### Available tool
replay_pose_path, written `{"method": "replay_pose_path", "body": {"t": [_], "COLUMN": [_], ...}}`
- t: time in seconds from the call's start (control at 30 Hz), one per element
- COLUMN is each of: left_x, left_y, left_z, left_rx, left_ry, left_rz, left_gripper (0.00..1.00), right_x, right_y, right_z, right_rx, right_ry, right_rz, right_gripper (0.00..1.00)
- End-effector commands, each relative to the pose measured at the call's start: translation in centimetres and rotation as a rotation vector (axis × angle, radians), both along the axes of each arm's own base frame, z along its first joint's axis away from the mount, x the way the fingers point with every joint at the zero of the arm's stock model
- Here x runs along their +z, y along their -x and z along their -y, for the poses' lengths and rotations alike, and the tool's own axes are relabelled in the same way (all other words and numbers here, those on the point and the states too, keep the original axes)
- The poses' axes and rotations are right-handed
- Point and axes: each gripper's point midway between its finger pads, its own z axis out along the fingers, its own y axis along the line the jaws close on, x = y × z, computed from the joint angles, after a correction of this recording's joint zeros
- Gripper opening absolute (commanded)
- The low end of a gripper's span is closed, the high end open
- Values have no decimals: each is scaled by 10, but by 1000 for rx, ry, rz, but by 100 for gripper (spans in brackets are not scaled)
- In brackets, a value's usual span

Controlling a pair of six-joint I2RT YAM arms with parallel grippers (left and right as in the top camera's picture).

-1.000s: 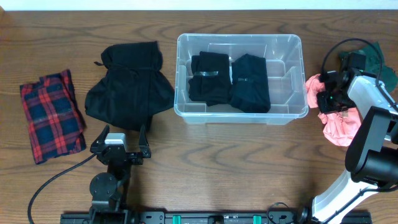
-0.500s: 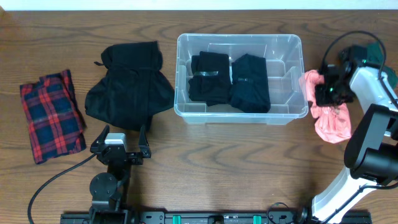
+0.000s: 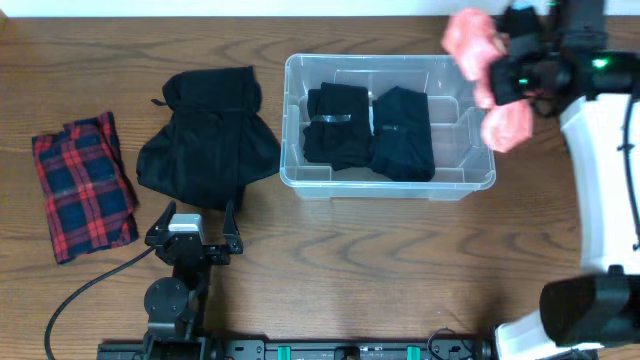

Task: Pack container
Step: 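Carry the pink shirt left into the clear bin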

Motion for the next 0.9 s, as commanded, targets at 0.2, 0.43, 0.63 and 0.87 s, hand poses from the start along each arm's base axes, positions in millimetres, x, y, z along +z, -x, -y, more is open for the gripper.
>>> {"method": "replay_pose_path", "body": {"t": [0.2,0.43,0.63,0.87], "left_x": [-17,-17,-17,-17], "left_y": [1,1,1,1], "left_z": [-4,-4,-4,-4], "left_rx": [23,23,23,23], "left_ry": [-13,-13,-13,-13], "left_rz": [-49,-49,-49,-49], "left_gripper": [98,98,98,98], "right_x": [-22,-75,-113,-130], "right_y": [20,43,67,87], "right_z": [-138,-192,-219,-228], "right_rx": [377,704,893,1006], "right_ry": [40,224,296,336], "right_rz": [-28,-107,-194,-250], "right_gripper": [1,1,1,1]}}
